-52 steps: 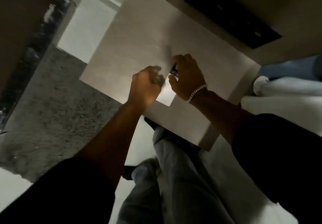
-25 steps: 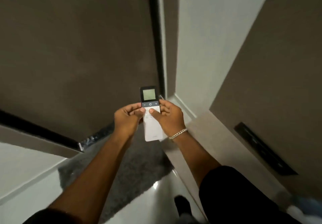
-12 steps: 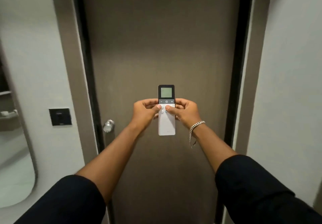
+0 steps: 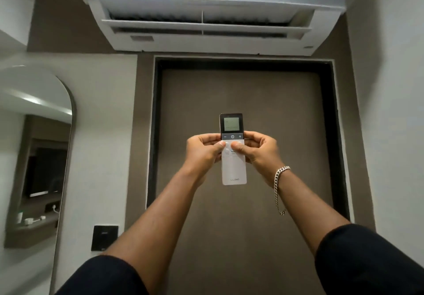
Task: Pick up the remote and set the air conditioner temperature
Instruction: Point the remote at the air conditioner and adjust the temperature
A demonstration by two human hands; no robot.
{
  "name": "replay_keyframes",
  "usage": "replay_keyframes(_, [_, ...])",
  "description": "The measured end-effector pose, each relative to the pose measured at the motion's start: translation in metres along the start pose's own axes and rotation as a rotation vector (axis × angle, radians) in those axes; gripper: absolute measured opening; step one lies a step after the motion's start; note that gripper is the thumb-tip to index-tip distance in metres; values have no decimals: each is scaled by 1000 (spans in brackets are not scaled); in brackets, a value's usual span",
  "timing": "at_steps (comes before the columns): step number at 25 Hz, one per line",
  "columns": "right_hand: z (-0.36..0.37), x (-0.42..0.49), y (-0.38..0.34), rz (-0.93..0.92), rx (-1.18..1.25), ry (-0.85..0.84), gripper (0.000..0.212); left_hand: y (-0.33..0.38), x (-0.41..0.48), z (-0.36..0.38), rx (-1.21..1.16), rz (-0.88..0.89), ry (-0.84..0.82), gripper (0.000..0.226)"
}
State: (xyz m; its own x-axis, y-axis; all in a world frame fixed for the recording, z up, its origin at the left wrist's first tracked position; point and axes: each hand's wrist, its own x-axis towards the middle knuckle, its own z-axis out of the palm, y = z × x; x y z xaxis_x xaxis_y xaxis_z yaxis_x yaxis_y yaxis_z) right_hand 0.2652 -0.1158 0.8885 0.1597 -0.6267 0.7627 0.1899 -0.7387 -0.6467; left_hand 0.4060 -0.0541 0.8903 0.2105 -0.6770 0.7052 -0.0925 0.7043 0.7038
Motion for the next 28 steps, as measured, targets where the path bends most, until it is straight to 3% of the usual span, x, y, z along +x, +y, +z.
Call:
replay_keyframes(10, [-5, 14, -29, -68, 19, 47, 41, 22, 18, 7, -54, 63, -29, 31])
replay_keyframes(28, [-13, 8, -33, -81, 42, 22, 48, 25, 13, 8, -95, 69, -56, 32])
